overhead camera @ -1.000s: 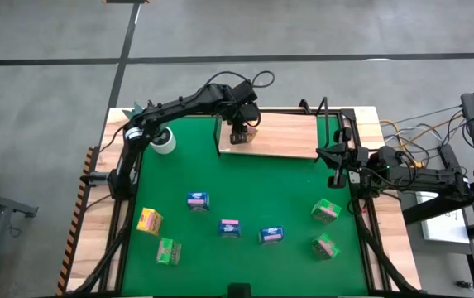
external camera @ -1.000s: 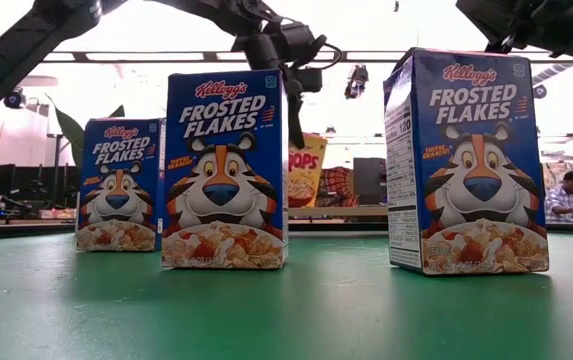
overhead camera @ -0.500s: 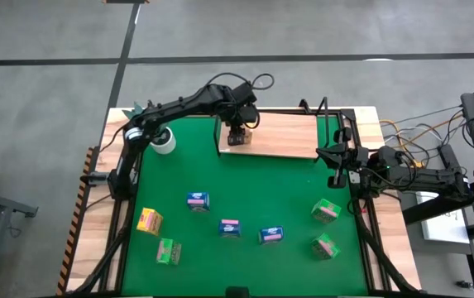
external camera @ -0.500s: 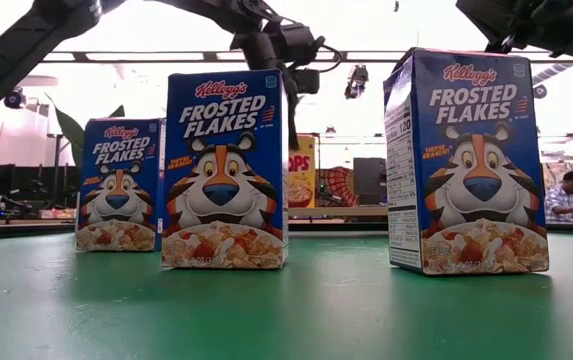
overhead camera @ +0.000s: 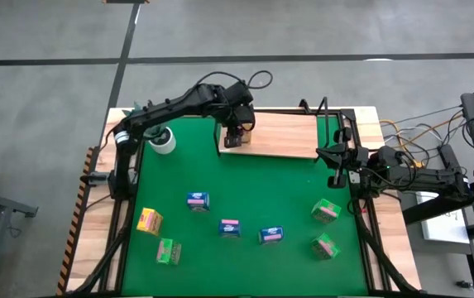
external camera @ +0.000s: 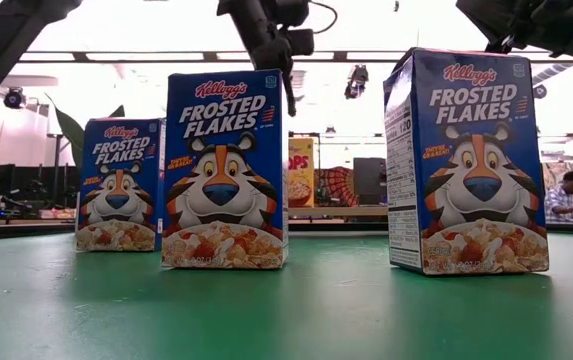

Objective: Stack cereal on shelf
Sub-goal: Put the top yellow cereal box on the shelf, then adjust the yellow cereal boxes on the shelf

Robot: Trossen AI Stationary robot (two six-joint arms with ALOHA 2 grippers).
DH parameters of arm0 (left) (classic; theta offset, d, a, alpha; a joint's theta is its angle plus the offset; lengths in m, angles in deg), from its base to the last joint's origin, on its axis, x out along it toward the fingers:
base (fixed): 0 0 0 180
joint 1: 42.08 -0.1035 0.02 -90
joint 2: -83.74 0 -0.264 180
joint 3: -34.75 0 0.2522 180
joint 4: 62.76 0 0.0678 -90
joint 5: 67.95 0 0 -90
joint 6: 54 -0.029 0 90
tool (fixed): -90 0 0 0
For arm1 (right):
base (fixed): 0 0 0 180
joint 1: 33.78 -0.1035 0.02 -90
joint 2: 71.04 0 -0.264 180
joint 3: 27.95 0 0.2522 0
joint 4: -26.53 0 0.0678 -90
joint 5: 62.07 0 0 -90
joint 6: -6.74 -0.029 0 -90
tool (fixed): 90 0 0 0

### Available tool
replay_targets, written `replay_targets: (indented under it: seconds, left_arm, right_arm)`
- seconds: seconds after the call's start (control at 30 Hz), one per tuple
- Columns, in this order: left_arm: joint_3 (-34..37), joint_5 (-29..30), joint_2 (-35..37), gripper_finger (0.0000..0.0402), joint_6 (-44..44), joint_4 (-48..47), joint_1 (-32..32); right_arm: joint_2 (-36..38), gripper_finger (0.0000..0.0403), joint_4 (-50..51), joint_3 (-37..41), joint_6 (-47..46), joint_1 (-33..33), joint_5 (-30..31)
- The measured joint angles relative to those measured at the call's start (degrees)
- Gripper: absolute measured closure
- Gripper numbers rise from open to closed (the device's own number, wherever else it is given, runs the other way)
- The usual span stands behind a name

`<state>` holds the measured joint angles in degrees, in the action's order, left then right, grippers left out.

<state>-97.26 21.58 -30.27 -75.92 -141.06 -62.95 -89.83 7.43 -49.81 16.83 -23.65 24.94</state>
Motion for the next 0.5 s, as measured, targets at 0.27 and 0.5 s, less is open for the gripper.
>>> replay_targets:
  seconds: [0.27, 0.5]
  left_arm:
    - [0.17, -0.02, 1.68, 0.0262, -0.69, -1.18, 3.27]
    - [1.54, -0.04, 2.11, 0.0316, 0.14, -7.32, 4.38]
  right_arm:
    - [0.0, 0.0394, 0.02, 0.02, -0.01, -0.01, 0.0]
    - [0.0, 0.0394, 1.01, 0.02, -0.1, -0.01, 0.0]
